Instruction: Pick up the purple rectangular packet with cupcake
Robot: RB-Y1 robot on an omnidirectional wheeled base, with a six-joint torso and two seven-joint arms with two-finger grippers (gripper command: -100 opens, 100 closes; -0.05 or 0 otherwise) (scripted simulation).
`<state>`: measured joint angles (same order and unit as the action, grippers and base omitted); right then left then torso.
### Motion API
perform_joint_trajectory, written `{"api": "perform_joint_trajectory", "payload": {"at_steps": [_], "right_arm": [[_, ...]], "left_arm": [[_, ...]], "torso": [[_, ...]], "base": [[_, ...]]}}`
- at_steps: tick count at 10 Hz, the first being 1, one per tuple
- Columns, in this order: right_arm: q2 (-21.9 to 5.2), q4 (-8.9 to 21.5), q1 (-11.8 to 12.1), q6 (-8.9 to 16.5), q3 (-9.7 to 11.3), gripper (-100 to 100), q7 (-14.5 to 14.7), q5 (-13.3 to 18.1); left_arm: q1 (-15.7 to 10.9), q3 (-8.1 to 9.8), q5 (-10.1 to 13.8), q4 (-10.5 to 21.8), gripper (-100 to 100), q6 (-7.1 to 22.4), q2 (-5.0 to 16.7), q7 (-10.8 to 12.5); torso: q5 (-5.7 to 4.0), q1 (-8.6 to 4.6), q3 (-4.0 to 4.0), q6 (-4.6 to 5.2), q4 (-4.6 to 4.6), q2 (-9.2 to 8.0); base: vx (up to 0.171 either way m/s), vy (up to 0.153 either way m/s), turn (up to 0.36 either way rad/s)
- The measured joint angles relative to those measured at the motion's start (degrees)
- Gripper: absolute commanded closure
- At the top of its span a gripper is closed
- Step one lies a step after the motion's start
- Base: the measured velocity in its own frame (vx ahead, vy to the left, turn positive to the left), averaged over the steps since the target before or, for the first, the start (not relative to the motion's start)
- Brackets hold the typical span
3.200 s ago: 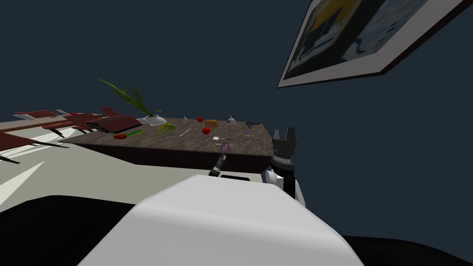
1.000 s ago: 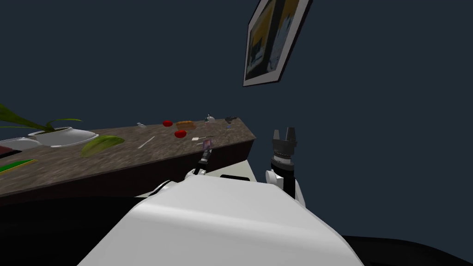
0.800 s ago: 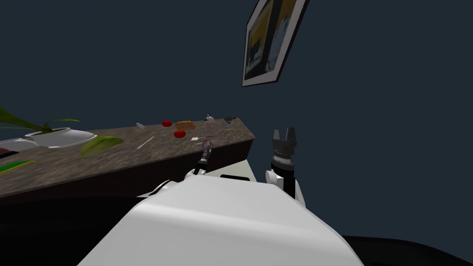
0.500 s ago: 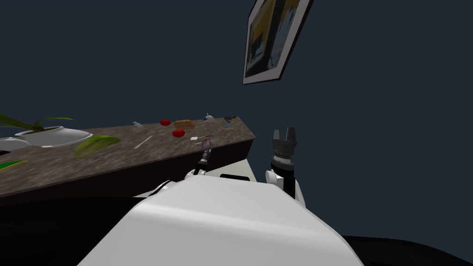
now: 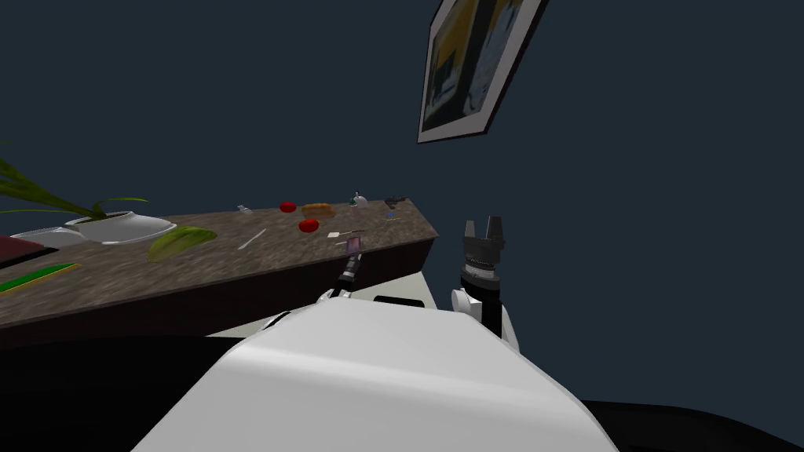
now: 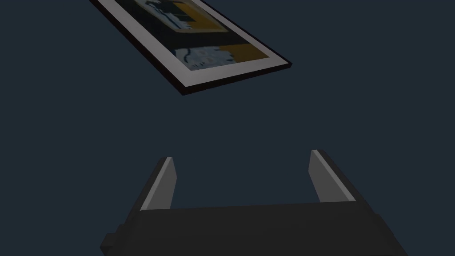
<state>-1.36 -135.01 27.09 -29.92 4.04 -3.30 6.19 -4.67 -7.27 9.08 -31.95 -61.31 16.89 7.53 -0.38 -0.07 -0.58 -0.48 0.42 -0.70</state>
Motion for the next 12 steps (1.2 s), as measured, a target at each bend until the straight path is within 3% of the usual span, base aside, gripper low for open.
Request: {"api": "perform_joint_trajectory", "payload": {"at_steps": [5,8,9,11,12], "right_arm": [[0.0,0.0,0.0,0.0,0.0,0,0.0,0.0],[0.0,0.0,0.0,0.0,0.0,0,0.0,0.0],[0.0,0.0,0.0,0.0,0.0,0,0.0,0.0],[0.0,0.0,0.0,0.0,0.0,0,0.0,0.0],[0.0,0.0,0.0,0.0,0.0,0,0.0,0.0]], "left_arm": [[3.2,-1.60,-2.8,-5.5,100,1.4,-2.0,-1.0],[8.1,-4.06,-7.2,-13.6,100,3.8,-5.4,-2.6],[8.6,-4.88,-8.9,-13.9,100,2.9,-6.7,-2.9],[10.7,-5.44,-10.0,-16.1,100,3.4,-7.5,-3.4],[13.0,-6.19,-11.2,-19.5,100,5.1,-8.1,-3.7]], "torso": [[0.11,0.38,0.02,-0.20,-0.12,-0.13],[0.32,0.92,0.17,-0.68,-0.58,-0.24],[0.51,1.16,0.44,-0.73,-0.93,-0.08],[0.66,1.09,0.56,-0.61,-1.18,-0.11],[0.67,1.12,0.62,-0.65,-1.22,-0.01]], "base": [[0.041,0.036,0.123],[0.132,0.103,0.375],[0.082,0.055,0.068],[0.035,0.034,0.082],[0.096,0.071,0.368]]}}
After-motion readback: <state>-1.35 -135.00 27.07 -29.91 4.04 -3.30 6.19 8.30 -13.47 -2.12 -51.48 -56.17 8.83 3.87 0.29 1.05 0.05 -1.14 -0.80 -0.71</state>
